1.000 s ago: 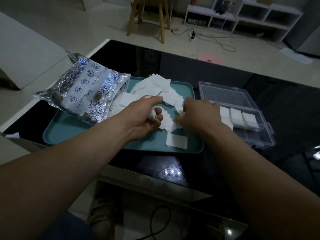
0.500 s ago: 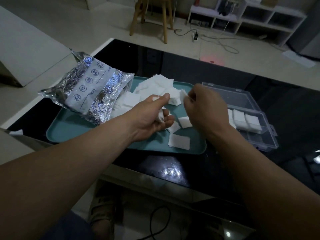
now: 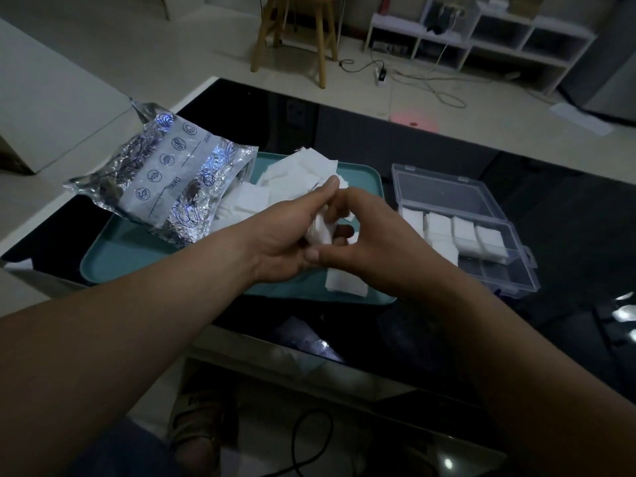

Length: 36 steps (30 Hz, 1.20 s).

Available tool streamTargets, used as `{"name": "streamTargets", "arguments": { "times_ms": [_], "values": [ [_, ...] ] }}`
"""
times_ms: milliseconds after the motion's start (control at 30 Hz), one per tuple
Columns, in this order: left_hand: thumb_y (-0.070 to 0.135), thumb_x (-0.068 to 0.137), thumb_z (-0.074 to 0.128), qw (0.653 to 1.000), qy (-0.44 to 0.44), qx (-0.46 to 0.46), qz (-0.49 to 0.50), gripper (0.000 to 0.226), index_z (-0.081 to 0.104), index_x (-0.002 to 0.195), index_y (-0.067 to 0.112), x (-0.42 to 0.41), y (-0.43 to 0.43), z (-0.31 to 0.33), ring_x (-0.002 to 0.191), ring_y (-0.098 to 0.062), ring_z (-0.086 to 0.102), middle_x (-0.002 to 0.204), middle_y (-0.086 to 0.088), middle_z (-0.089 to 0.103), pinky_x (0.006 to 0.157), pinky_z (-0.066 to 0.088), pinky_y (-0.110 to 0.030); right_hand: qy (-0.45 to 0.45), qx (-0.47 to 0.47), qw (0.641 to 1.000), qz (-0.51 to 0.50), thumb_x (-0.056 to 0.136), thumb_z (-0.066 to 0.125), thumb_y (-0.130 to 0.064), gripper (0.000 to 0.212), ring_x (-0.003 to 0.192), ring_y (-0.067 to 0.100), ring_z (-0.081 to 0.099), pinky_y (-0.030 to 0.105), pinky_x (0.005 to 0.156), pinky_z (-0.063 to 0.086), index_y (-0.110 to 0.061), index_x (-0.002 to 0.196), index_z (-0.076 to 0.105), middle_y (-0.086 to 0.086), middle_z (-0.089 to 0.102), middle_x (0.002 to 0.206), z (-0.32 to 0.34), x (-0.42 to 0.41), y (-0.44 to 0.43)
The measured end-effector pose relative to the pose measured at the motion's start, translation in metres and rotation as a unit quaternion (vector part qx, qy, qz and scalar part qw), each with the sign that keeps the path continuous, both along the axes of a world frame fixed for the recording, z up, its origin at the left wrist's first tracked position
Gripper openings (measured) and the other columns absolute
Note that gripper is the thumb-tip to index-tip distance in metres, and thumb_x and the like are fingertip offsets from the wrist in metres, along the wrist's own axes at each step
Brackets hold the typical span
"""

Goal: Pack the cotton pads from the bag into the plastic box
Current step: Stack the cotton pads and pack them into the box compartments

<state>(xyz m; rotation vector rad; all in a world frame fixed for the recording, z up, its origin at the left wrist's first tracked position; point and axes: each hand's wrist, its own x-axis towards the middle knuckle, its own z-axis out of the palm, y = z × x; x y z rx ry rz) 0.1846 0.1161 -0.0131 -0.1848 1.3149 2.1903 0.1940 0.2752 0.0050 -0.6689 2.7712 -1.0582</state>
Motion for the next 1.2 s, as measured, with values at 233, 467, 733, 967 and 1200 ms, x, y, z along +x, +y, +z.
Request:
{"name": "streamTargets", "arguments": {
  "times_ms": [233,467,733,967,1200],
  "values": [
    [0.059,0.099,0.050,0.999,-0.008,0.024,-0.047,0.041,0.072,0.103,0.024,0.004,0.004,-0.003,0.101,-0.023,0.055,0.105,-0.007,0.056,0.102,0.053,-0.052,0.017,-0.022,1.000,-0.014,0.078,0.087,-0.036,0.043,0.090,0.008,0.059,0.016,0.073,0.047,-0.023,0.097,0.052,-0.006,0.061,0.104,0.000,0.006,0.009],
    [0.064,0.100,0.041,0.998,-0.043,0.046,-0.025,0.049,0.066,0.110,0.024,0.008,0.018,0.001,0.111,-0.021,0.052,0.116,-0.005,0.053,0.099,0.047,-0.037,0.027,-0.015,0.999,-0.009,0.077,0.088,-0.035,0.045,0.086,0.016,0.061,0.033,0.074,0.053,-0.022,0.098,0.051,-0.004,0.061,0.099,-0.002,0.010,0.016],
    [0.019,0.100,0.030,0.997,-0.046,0.052,0.024,0.049,0.056,0.138,0.004,0.010,0.039,0.012,0.092,-0.021,0.066,0.110,-0.014,0.071,0.096,0.057,-0.045,0.061,-0.073,0.986,-0.137,0.096,0.068,-0.042,0.017,0.093,0.000,0.058,0.024,0.076,0.044,-0.027,0.099,0.062,-0.011,0.063,0.102,-0.002,0.016,0.038],
    [0.016,0.107,0.038,0.995,0.031,-0.038,0.082,0.034,0.055,0.132,0.002,0.012,0.076,0.008,0.096,-0.025,0.064,0.118,-0.020,0.068,0.078,0.061,-0.038,0.022,-0.073,0.981,-0.178,0.098,0.067,-0.037,0.013,0.076,0.000,0.062,0.013,0.062,0.043,-0.025,0.095,0.066,-0.008,0.068,0.085,0.003,0.015,0.058],
    [0.002,0.095,0.039,0.979,0.108,-0.131,0.111,0.025,0.056,0.112,0.010,0.014,0.117,0.018,0.082,-0.022,0.066,0.099,-0.011,0.067,0.068,0.062,-0.038,0.032,-0.043,0.973,-0.224,0.095,0.069,-0.030,0.014,0.078,0.007,0.061,0.021,0.063,0.048,-0.022,0.094,0.058,-0.006,0.064,0.086,0.002,0.011,0.078]
  ]
}}
